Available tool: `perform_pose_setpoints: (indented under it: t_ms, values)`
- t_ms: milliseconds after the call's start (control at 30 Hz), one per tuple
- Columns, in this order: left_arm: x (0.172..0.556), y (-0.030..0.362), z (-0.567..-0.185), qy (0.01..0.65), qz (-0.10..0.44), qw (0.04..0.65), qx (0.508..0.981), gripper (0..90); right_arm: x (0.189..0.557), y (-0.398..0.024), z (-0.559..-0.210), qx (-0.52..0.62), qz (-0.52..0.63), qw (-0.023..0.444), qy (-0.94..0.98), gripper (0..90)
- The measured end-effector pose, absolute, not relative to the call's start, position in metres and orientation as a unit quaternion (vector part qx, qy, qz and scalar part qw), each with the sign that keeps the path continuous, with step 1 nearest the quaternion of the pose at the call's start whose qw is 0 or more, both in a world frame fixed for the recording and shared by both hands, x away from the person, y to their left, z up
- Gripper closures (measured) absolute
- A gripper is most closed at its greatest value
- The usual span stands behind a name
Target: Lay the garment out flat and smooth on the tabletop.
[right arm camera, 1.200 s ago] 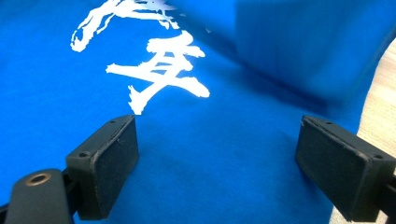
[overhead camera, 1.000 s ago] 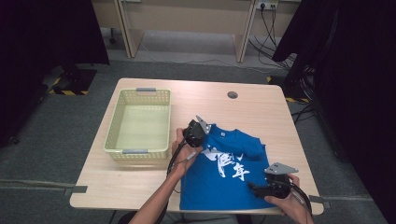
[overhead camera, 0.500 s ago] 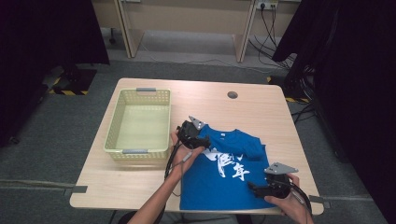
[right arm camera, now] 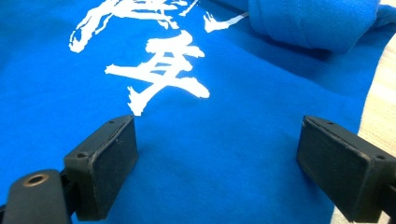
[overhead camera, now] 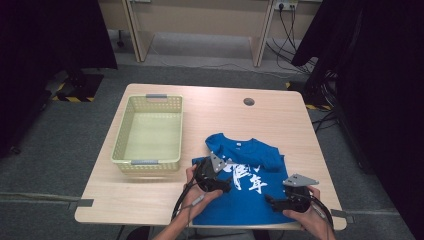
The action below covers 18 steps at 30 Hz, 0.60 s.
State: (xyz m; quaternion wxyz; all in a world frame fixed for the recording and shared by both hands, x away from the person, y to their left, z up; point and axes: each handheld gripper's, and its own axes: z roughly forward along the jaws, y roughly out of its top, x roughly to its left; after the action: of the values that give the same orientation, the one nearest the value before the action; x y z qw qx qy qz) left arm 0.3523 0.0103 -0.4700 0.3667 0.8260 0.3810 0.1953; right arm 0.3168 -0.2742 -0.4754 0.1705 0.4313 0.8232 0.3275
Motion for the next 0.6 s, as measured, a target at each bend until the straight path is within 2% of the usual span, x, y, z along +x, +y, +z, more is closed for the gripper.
perform_pose_setpoints:
  t_ms: [67, 367, 400, 600]
  values:
    - [0.348, 0.011, -0.478, 0.373, 0.183, 0.353, 0.838, 14.0, 0.317, -0.274, -0.475, 0.431, 0.328, 0.171, 0.823, 12.8]
    - [0.343, 0.019, -0.482, 0.391, 0.173, 0.371, 0.824, 13.3, 0.313, -0.272, -0.471, 0.423, 0.309, 0.156, 0.837, 13.8]
    - [0.343, 0.02, -0.482, 0.389, 0.172, 0.37, 0.826, 13.3, 0.312, -0.273, -0.468, 0.425, 0.306, 0.154, 0.838, 17.3]
    - [0.343, 0.022, -0.482, 0.386, 0.169, 0.372, 0.827, 13.3, 0.325, -0.276, -0.46, 0.456, 0.329, 0.185, 0.806, 15.8]
